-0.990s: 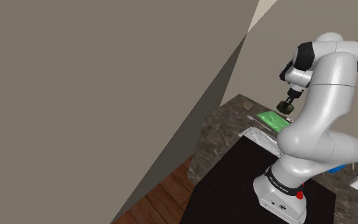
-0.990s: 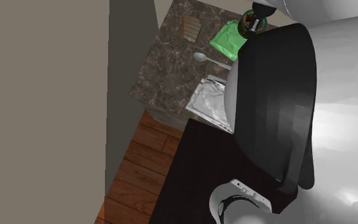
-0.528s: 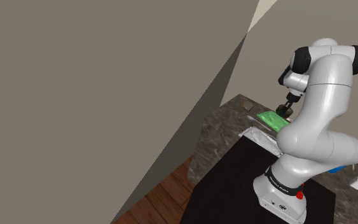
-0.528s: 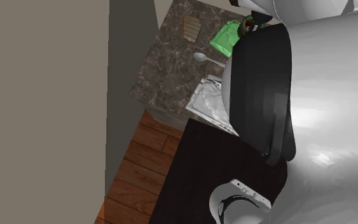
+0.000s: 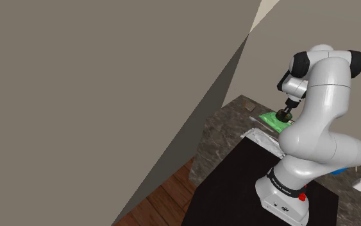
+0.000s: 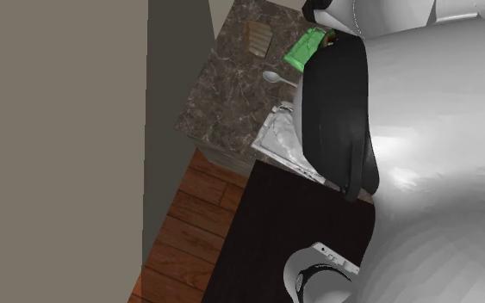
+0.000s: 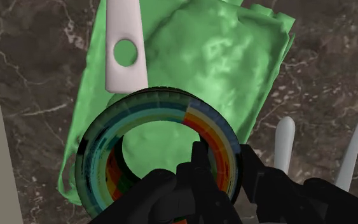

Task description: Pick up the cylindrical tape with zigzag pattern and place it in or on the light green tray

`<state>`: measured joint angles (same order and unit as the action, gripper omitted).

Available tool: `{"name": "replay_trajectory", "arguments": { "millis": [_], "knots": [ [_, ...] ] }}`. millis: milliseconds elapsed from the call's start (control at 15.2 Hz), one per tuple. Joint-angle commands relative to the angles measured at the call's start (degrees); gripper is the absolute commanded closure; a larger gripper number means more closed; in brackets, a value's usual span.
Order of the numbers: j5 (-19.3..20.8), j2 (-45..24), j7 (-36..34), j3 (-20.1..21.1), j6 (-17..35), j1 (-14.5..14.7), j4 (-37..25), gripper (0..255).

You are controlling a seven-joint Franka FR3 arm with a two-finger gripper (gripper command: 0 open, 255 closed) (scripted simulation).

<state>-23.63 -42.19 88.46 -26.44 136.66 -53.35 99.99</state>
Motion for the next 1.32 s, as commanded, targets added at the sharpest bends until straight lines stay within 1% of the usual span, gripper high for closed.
{"name": "replay_trajectory", "arguments": {
  "millis": [0,462,528,858,1122,1254],
  "knots": [
    [-0.44,-1.07,0.23,0.40,0.79,-0.39,-0.15,255],
    [-0.44,-1.07,0.22,0.40,0.79,-0.40,-0.14,255],
    [-0.42,-1.03,0.22,0.38,0.76,-0.39,-0.13,0],
    [-0.44,-1.07,0.22,0.40,0.79,-0.40,-0.14,0],
    [2.05,4.10,-1.22,-1.97,-3.53,1.43,0.63,0],
    [2.06,4.11,-1.23,-1.97,-3.52,1.43,0.64,0]
  ]
}}
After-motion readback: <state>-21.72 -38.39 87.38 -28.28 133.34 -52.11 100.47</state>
